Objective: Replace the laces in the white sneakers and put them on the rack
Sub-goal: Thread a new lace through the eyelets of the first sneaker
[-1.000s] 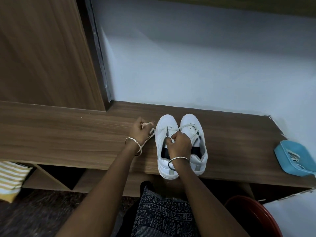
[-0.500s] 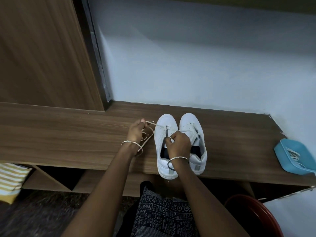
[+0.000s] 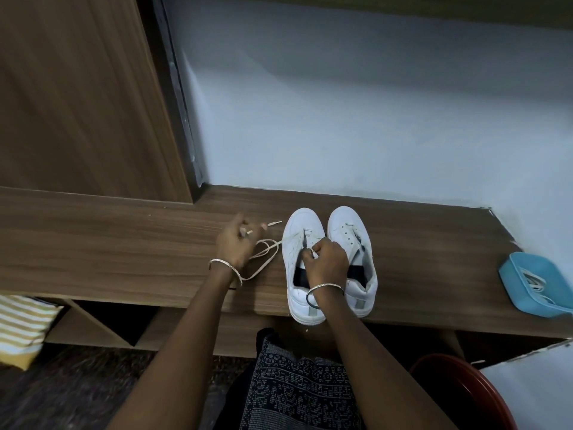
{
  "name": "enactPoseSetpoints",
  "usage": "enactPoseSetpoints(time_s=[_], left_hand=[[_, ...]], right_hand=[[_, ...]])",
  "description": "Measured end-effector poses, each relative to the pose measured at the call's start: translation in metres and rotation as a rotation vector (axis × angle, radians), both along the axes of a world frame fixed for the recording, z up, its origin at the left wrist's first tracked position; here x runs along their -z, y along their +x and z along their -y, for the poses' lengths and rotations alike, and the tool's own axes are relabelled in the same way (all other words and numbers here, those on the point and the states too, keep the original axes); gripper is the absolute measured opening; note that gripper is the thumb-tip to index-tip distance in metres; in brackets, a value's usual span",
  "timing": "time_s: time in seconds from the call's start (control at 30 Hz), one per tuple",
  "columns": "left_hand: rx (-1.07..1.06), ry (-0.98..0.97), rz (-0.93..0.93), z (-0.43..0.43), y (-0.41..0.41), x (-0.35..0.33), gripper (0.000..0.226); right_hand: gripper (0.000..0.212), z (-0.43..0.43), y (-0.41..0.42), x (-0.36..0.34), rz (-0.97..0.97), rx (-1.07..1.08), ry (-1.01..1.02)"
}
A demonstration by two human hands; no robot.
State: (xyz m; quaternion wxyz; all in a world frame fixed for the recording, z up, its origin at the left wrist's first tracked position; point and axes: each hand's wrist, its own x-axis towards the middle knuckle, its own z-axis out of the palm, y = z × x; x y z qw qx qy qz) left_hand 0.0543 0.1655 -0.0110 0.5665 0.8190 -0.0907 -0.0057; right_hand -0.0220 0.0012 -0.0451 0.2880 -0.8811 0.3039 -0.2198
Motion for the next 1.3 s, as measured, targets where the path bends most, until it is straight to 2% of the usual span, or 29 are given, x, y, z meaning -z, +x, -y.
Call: enactPoseSetpoints(time_s=[0.03, 0.1, 0.13, 0.17, 0.2, 0.27, 0.33, 0.43, 0.53, 0.6, 0.67, 0.73, 0.77, 0.8, 0.87, 0.97, 1.03, 1.17, 1.3], left_hand=[[0.066, 0.212, 0.058, 0.000, -0.001, 0.002, 0.024], [0.170, 0.634, 0.099, 0.002, 0.002, 0.009, 0.038], [0.179, 0.790, 0.107, 0.004, 0.002, 0.009, 0.037], [0.171, 0.871, 0.116, 0.005, 0.004, 0.010, 0.034], [0.160, 0.867, 0.106, 0.006, 0.003, 0.009, 0.034], [0.137, 0.623, 0.037, 0.007, 0.000, 0.007, 0.035], [0.066, 0.206, -0.114, 0.011, -0.003, 0.001, 0.039], [-0.080, -0.386, -0.351, 0.016, -0.002, -0.007, 0.026], [-0.189, -0.808, -0.491, 0.015, -0.001, -0.013, 0.029], [-0.191, -1.099, -0.540, 0.008, -0.001, -0.016, 0.034], [-0.180, -1.326, -0.570, -0.003, 0.001, -0.015, 0.043], [-0.174, -1.396, -0.586, -0.012, 0.003, -0.012, 0.050], [-0.177, -1.348, -0.588, -0.015, 0.003, -0.011, 0.052], [-0.202, -1.214, -0.580, -0.016, 0.004, -0.006, 0.053], [-0.233, -0.678, -0.453, -0.017, 0.005, 0.006, 0.045], [-0.053, 0.213, -0.192, -0.017, 0.003, 0.033, 0.041], [0.014, 0.555, -0.071, -0.014, -0.001, 0.045, 0.035], [0.031, 0.787, 0.064, -0.006, -0.003, 0.064, 0.046], [0.021, 0.904, 0.125, 0.000, -0.004, 0.072, 0.031]], right_hand=[[0.018, 0.000, 0.000, 0.000, -0.002, 0.000, -0.002], [0.018, 0.000, 0.000, 0.000, -0.002, 0.003, -0.001], [0.018, 0.000, 0.000, 0.000, 0.001, 0.005, 0.002], [0.017, 0.000, 0.000, 0.000, 0.003, 0.005, 0.003], [0.017, 0.000, 0.000, 0.000, 0.005, 0.005, 0.005], [0.016, 0.000, -0.001, 0.000, 0.013, 0.001, 0.006], [0.016, 0.000, -0.002, 0.000, 0.015, 0.000, 0.000], [0.017, 0.000, -0.002, -0.001, 0.016, 0.006, -0.006], [0.016, -0.002, -0.002, -0.002, 0.018, 0.011, -0.003], [0.017, -0.002, -0.002, -0.003, 0.016, 0.013, -0.006], [0.017, -0.002, -0.003, -0.004, 0.010, 0.014, -0.008], [0.017, -0.002, -0.003, -0.005, 0.008, 0.014, -0.005], [0.017, -0.002, -0.003, -0.005, 0.006, 0.012, -0.004], [0.017, -0.002, -0.003, -0.005, 0.005, 0.011, -0.001], [0.018, -0.003, -0.004, -0.007, 0.016, 0.009, 0.012], [0.019, -0.003, -0.005, -0.009, 0.031, 0.008, 0.026], [0.020, -0.003, -0.006, -0.010, 0.031, 0.005, 0.023], [0.019, -0.003, -0.007, -0.012, 0.027, 0.001, 0.018], [0.019, -0.002, -0.007, -0.012, 0.011, -0.010, 0.028]])
